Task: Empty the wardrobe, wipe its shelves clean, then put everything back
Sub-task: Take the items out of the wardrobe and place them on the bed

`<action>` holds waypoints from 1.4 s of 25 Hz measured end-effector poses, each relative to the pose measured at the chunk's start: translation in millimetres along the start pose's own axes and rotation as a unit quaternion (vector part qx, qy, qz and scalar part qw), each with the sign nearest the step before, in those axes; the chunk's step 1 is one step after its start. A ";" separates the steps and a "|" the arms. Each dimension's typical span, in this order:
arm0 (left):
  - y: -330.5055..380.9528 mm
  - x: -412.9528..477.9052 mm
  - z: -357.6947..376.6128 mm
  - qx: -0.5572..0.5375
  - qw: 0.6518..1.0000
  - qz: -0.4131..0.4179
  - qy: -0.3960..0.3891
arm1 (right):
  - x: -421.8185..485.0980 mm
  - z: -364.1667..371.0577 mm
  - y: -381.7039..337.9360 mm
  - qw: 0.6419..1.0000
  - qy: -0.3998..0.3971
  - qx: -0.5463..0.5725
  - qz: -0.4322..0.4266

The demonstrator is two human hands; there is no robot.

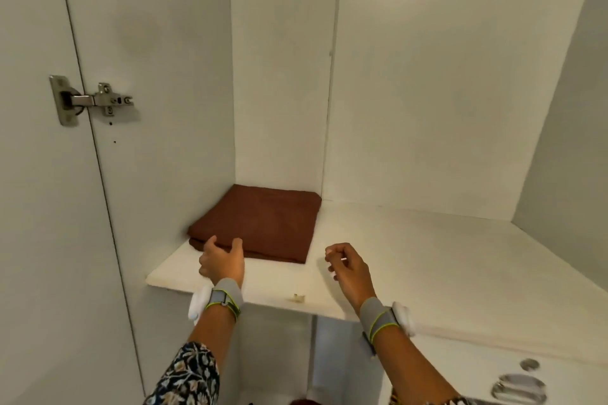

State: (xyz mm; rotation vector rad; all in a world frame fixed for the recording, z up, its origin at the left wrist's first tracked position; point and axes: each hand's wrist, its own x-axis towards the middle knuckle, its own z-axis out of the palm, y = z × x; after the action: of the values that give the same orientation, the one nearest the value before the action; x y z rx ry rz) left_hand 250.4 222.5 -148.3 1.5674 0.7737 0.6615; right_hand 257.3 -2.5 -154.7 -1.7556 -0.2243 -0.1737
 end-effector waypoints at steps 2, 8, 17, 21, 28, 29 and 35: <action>-9.6 38.1 8.8 0.048 0.999 -0.005 0.007 | 44.6 18.7 7.5 1.000 0.006 -0.019 -0.002; -15.4 99.6 34.8 0.091 0.993 -0.045 0.059 | 156.9 63.2 32.9 0.993 0.017 0.021 0.117; -25.7 130.6 71.4 0.277 0.949 0.034 0.148 | 223.5 100.5 49.9 0.989 0.051 -0.005 0.141; -23.5 136.9 71.3 0.197 0.965 0.091 0.145 | 230.5 104.4 58.4 0.990 0.063 -0.048 0.117; -19.4 137.2 66.7 0.139 0.962 0.182 0.151 | 233.4 106.8 62.0 0.992 0.050 0.015 0.113; -18.7 136.6 66.2 0.134 0.961 0.192 0.149 | 232.2 107.5 60.6 0.992 0.046 0.033 0.116; -16.6 135.9 61.3 0.069 0.976 0.138 0.152 | 226.2 112.0 51.2 0.996 0.021 0.039 0.079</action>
State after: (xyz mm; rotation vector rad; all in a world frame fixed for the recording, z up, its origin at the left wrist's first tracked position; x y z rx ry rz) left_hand 380.1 293.2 -174.4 1.7407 0.8476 1.0894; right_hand 488.4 110.1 -171.0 -1.6826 -0.0597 -0.0850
